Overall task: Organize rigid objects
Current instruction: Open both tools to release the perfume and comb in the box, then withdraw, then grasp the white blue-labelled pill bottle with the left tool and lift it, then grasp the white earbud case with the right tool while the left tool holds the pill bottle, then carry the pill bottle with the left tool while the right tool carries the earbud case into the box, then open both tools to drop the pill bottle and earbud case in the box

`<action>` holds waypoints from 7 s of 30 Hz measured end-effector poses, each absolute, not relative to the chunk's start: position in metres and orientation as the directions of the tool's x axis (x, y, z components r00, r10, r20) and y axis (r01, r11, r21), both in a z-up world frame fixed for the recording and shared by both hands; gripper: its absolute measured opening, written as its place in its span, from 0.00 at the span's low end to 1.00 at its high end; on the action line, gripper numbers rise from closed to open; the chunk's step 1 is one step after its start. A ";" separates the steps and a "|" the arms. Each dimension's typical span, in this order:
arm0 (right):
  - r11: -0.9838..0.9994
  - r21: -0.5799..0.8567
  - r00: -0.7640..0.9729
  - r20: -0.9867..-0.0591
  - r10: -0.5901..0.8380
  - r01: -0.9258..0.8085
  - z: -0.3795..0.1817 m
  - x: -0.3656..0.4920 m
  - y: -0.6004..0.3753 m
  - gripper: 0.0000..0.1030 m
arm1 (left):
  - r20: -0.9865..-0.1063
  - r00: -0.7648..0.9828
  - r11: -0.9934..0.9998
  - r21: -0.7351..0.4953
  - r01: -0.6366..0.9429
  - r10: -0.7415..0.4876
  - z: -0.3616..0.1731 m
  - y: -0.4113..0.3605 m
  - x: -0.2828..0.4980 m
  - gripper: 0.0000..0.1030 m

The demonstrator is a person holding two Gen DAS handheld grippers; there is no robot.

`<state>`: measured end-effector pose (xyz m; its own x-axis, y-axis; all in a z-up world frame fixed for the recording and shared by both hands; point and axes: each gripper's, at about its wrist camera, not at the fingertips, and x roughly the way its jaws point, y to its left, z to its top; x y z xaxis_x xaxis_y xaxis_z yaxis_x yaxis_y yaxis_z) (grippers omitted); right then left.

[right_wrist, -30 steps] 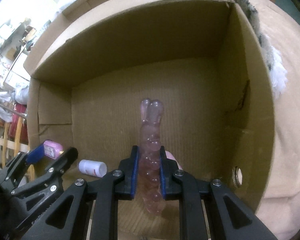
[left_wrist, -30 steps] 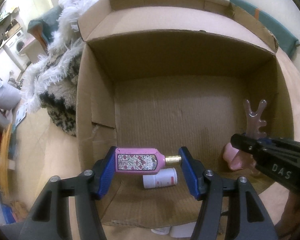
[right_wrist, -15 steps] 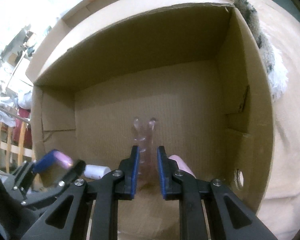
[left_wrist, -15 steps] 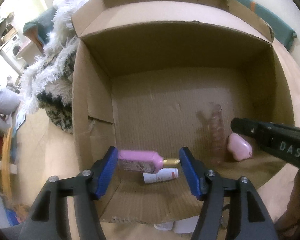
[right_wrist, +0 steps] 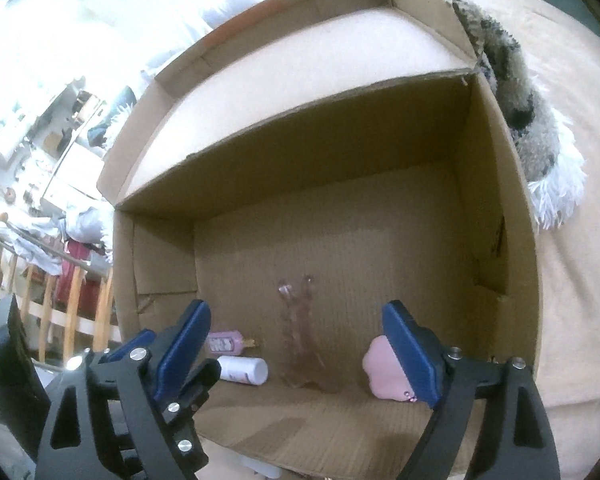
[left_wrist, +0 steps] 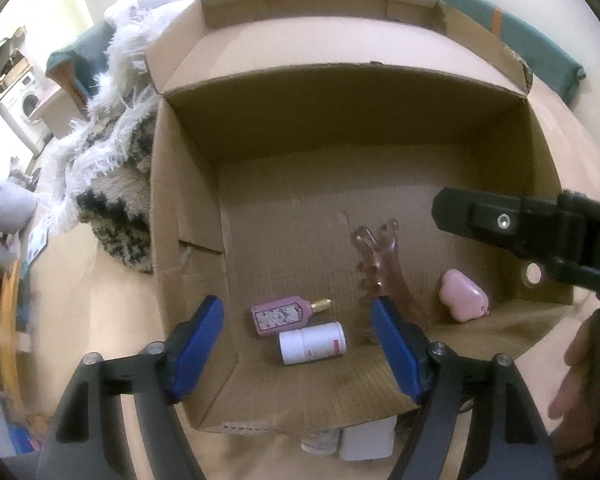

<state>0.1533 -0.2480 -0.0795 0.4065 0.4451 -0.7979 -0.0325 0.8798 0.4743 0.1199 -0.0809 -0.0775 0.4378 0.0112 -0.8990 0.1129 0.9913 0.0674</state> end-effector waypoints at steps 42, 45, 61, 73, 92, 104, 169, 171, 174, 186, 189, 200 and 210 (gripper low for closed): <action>0.877 0.470 0.383 -0.831 0.404 0.095 -0.089 0.040 -0.268 0.91 | -0.923 0.378 0.992 -0.101 -0.071 -0.068 -0.085 0.012 0.049 0.72; 0.868 0.481 0.368 -0.835 0.408 0.128 -0.096 0.041 -0.273 0.91 | -0.944 0.305 0.991 -0.136 -0.012 -0.126 -0.103 0.000 0.052 0.64; 0.851 0.500 0.329 -0.840 0.432 0.159 -0.107 0.049 -0.275 0.91 | -0.978 0.158 0.988 -0.127 0.090 -0.140 -0.152 -0.052 0.075 0.31; 0.844 0.514 0.272 -0.843 0.464 0.153 -0.124 0.053 -0.261 0.91 | -0.989 0.131 0.993 -0.050 0.106 -0.064 -0.158 -0.061 0.074 0.23; 0.978 0.191 0.238 -0.957 0.166 0.085 -0.151 0.080 -0.143 0.91 | -0.951 0.310 0.996 -0.035 -0.088 -0.006 -0.100 -0.010 0.055 0.24; 0.999 0.015 0.285 -0.959 0.003 0.038 -0.157 0.072 -0.125 0.56 | -0.950 0.311 0.996 -0.024 -0.082 0.002 -0.094 0.002 0.058 0.24; 0.946 0.308 0.486 -0.815 0.316 -0.099 -0.059 0.148 -0.238 0.56 | -0.866 0.499 0.993 0.023 0.115 -0.037 -0.056 -0.085 0.147 0.23; 0.945 0.315 0.464 -0.826 0.320 -0.091 -0.066 0.149 -0.235 0.56 | -0.874 0.486 0.995 0.027 0.101 -0.026 -0.063 -0.084 0.148 0.23; 0.945 0.314 0.437 -0.840 0.322 -0.092 -0.074 0.150 -0.231 0.56 | -0.887 0.462 0.994 0.028 0.104 -0.024 -0.071 -0.084 0.149 0.23; 0.943 0.333 0.334 -0.886 0.322 -0.026 -0.104 0.156 -0.230 0.52 | -0.911 0.413 0.993 0.043 0.114 -0.008 -0.089 -0.086 0.148 0.23; 0.937 0.349 0.316 -0.887 0.336 -0.016 -0.108 0.156 -0.230 0.46 | -0.908 0.419 0.993 0.046 0.110 -0.005 -0.089 -0.085 0.147 0.23; 0.927 0.374 0.342 -0.871 0.354 -0.007 -0.103 0.155 -0.236 0.59 | -0.914 0.406 0.991 0.060 0.116 0.007 -0.093 -0.087 0.144 0.23; 0.889 0.458 0.433 -0.802 0.412 0.003 -0.083 0.152 -0.251 0.98 | -0.908 0.419 0.991 0.056 0.121 0.000 -0.087 -0.095 0.138 0.37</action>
